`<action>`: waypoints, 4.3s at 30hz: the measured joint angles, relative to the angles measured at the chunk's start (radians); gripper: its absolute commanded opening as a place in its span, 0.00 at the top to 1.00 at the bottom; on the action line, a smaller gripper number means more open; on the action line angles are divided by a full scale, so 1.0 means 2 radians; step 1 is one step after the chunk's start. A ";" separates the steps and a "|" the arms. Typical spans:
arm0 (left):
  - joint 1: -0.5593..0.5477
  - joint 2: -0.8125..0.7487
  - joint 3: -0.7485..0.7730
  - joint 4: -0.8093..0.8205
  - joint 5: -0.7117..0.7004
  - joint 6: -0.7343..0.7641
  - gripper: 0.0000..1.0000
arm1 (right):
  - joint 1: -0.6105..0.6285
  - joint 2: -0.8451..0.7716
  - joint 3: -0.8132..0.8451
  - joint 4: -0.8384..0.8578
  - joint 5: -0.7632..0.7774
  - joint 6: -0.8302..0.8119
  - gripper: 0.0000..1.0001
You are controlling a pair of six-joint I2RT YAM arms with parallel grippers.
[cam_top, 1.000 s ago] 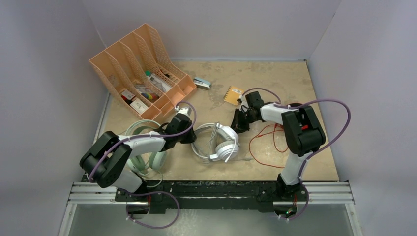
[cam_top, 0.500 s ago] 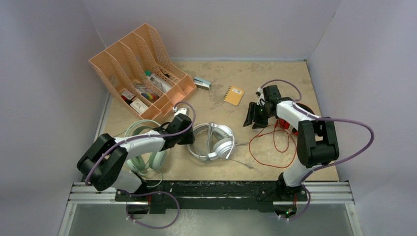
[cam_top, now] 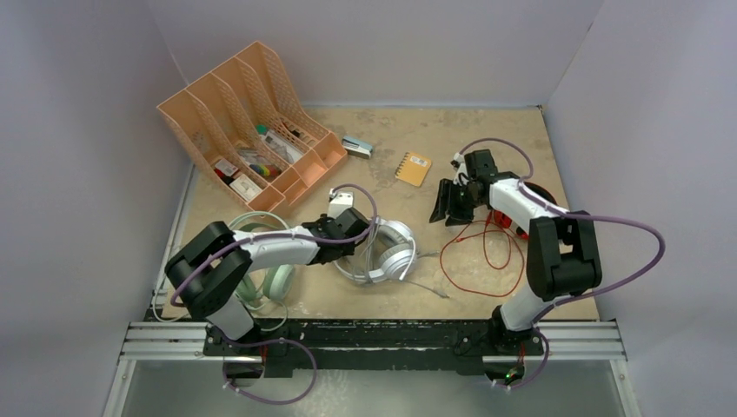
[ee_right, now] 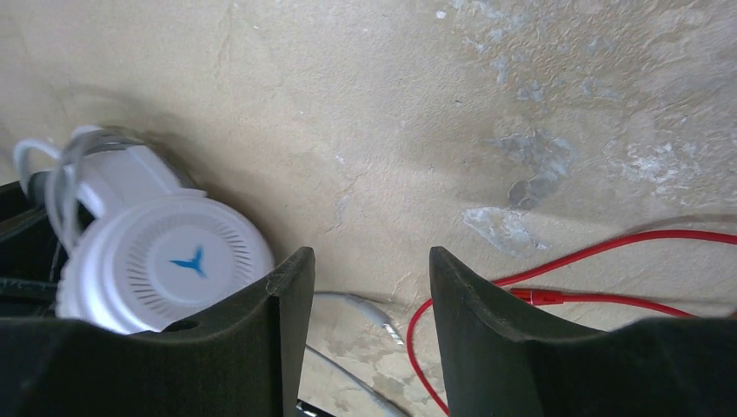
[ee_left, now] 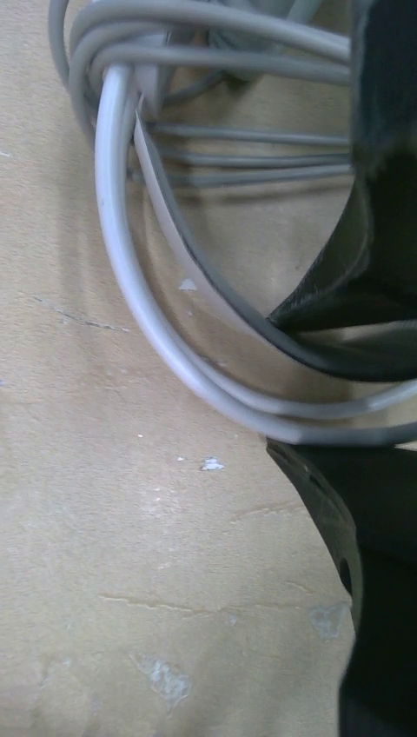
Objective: Wrap the headphones
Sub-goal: Pick up the headphones from the center of the board, then wrap the headphones cable around the headphones.
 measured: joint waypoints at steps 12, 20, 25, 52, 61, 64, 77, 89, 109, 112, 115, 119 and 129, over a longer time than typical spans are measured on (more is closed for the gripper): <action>-0.011 0.031 0.036 -0.023 -0.051 0.000 1.00 | 0.000 -0.097 -0.027 0.012 -0.001 0.002 0.23; -0.007 -0.017 0.047 -0.081 -0.051 0.016 1.00 | -0.001 -0.136 -0.041 0.010 0.017 0.001 0.10; 0.009 -0.059 0.075 -0.157 -0.056 0.038 1.00 | -0.011 -0.149 -0.044 0.015 0.011 0.001 0.04; 0.088 -0.132 0.295 -0.296 -0.076 0.071 1.00 | 0.027 -0.100 -0.052 0.111 -0.181 0.235 0.01; 0.089 -0.123 0.326 -0.300 -0.097 0.070 1.00 | 0.090 -0.084 -0.109 0.194 -0.181 0.507 0.01; 0.091 -0.120 0.339 -0.299 -0.100 0.070 1.00 | 0.118 -0.063 -0.110 0.233 -0.180 0.573 0.01; 0.091 -0.119 0.346 -0.292 -0.100 0.070 1.00 | 0.186 -0.039 -0.133 0.320 -0.151 0.753 0.05; 0.091 -0.121 0.346 -0.289 -0.092 0.070 1.00 | 0.235 0.012 -0.133 0.391 -0.143 0.819 0.13; 0.091 -0.152 0.346 -0.288 -0.048 0.057 1.00 | 0.245 0.050 -0.125 0.455 -0.116 0.844 0.50; 0.091 -0.162 0.346 -0.288 -0.040 0.052 1.00 | 0.245 0.062 -0.118 0.467 -0.115 0.843 0.45; 0.091 -0.171 0.346 -0.288 -0.036 0.048 1.00 | 0.245 0.066 -0.114 0.471 -0.109 0.841 0.47; 0.091 -0.175 0.346 -0.286 -0.027 0.044 1.00 | 0.245 0.066 -0.114 0.477 -0.107 0.839 0.68; 0.092 -0.196 0.334 -0.277 0.005 0.044 1.00 | 0.244 0.066 -0.126 0.528 -0.098 0.839 1.00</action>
